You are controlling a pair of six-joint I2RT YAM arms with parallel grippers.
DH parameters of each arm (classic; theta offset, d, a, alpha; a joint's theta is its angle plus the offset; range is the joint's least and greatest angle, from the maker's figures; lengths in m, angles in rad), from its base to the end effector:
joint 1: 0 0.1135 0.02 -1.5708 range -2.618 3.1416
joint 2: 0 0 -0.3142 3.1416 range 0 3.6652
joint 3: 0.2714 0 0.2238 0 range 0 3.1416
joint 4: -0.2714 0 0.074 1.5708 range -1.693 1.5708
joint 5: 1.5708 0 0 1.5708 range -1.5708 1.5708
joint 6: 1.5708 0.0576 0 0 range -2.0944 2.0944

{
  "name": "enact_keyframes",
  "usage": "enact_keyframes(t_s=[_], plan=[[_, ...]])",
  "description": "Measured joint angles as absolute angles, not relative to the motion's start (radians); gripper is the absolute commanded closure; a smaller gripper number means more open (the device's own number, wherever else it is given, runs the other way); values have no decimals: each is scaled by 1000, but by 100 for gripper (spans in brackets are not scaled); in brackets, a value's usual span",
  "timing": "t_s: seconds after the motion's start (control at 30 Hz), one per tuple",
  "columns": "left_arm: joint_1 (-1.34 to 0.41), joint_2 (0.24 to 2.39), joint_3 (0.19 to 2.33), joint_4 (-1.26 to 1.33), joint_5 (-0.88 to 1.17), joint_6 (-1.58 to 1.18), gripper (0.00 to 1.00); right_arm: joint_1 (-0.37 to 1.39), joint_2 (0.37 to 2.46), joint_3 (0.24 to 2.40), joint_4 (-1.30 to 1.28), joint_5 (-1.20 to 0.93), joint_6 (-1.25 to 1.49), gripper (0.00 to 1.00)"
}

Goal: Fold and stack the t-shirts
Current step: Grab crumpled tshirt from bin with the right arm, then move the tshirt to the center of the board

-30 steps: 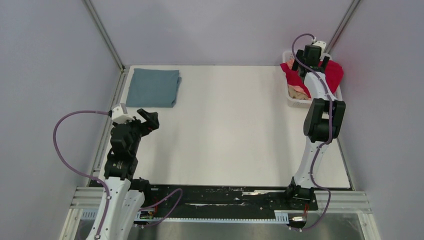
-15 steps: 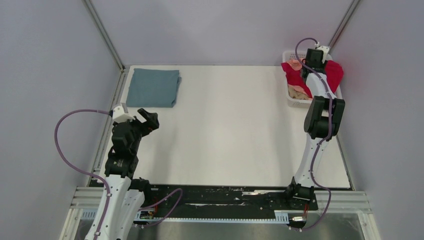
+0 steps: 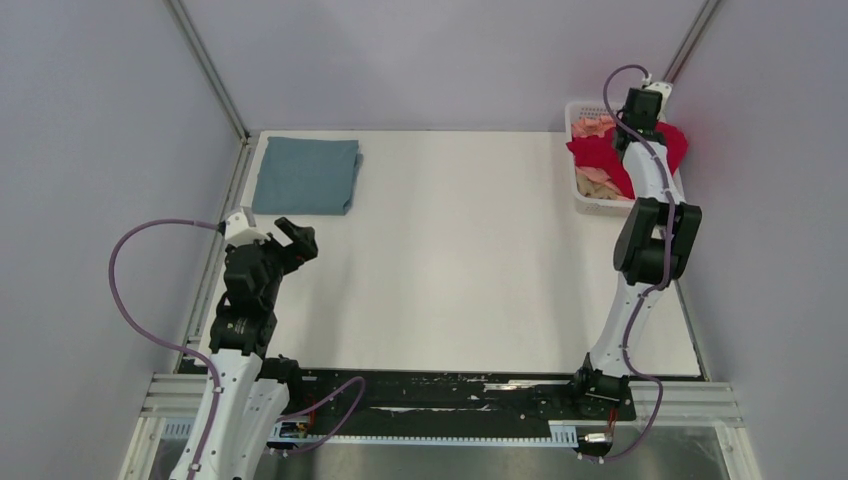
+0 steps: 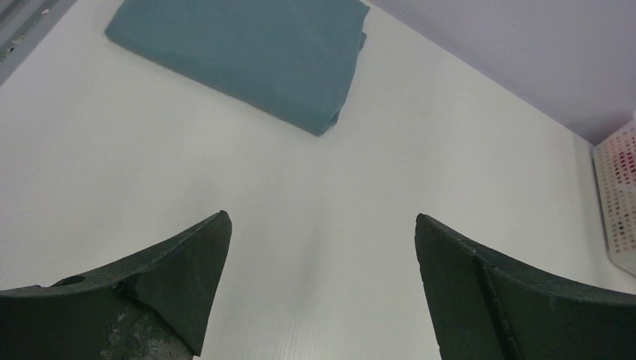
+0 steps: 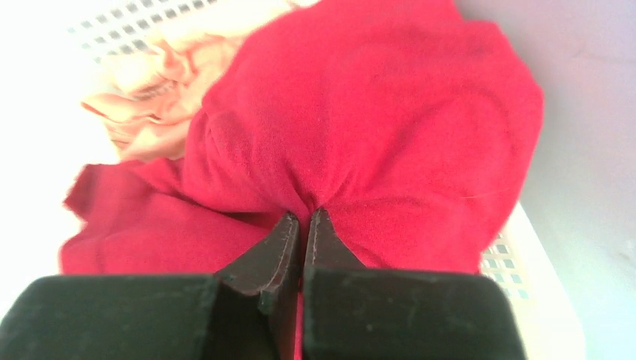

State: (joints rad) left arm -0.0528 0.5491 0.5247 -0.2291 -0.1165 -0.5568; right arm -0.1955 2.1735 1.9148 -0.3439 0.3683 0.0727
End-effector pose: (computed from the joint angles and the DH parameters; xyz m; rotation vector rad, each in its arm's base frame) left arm 0.0962 0.0016 0.2993 -0.5371 1.7542 -0.3237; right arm 0.5131 -0.1227 0.3028 0.4972 2.1070 -0.4701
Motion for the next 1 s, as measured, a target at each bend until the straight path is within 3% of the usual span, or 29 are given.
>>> enact_keyframes(t_s=[0.27,0.5,0.7,0.87,1.0], plan=[[-53,537,525,-244,-115,-578,0,-168,1909,1958,-347,220,80,100],[-53,521,533,-252,-83,-594,0,60,1674,2096,-258,122,23,100],[-53,480,533,-265,-69,-610,0,209,1577,2110,-226,-99,45,100],[-53,465,533,-280,-63,-631,0,305,1520,1988,-224,-263,85,100],[-53,464,530,-281,-34,-654,0,356,1423,1713,-202,-366,130,100]])
